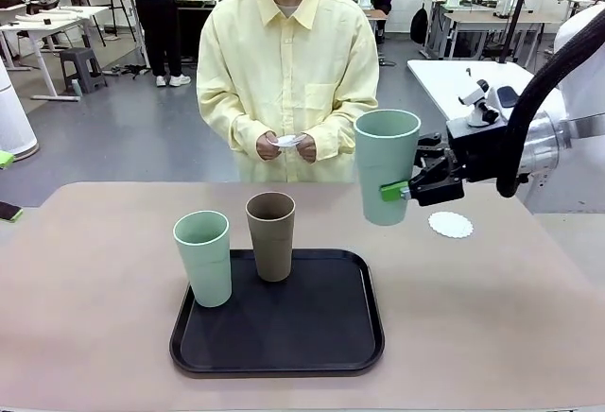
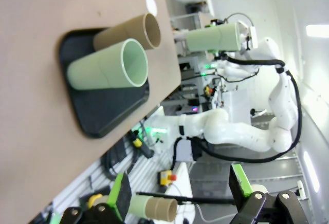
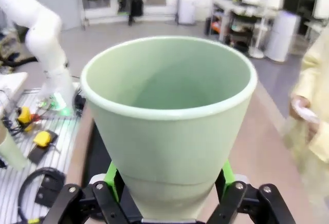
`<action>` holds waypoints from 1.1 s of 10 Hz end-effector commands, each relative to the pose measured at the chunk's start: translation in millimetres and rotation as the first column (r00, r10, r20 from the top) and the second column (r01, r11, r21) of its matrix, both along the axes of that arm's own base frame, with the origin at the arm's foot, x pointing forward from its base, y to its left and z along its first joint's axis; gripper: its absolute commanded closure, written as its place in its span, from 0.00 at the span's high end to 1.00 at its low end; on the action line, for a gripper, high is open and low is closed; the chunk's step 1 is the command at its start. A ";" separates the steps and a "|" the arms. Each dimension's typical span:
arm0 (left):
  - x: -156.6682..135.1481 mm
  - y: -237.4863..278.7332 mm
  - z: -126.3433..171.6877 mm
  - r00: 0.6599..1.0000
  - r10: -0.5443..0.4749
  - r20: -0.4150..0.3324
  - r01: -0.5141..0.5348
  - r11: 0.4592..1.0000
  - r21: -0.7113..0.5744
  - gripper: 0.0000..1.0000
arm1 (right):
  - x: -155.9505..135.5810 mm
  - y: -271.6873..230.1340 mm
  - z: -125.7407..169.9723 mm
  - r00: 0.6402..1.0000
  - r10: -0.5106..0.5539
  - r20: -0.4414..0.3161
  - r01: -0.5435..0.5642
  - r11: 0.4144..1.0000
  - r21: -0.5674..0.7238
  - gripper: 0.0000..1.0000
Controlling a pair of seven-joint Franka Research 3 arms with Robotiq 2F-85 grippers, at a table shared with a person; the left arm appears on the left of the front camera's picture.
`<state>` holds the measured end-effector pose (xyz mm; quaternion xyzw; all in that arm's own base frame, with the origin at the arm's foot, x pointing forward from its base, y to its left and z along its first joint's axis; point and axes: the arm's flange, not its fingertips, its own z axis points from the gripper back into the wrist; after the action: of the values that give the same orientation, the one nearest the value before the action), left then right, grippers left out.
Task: Place coasters on the table and set cups on them.
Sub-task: Pick up one Reusable plastic cup and place it on a coaster set by the human.
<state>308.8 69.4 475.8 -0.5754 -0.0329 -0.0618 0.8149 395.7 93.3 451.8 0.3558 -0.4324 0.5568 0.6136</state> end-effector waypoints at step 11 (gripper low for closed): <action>-0.6 0.9 1.1 1.000 -0.001 0.011 0.001 1.000 -0.007 1.00 | 102.3 -206.3 66.1 0.898 -0.439 0.034 0.435 0.897 0.074 0.83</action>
<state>309.0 68.8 475.9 -0.5749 -0.0325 -0.0623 0.8152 501.0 -108.2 514.0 0.2615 -0.5314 0.3962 0.7016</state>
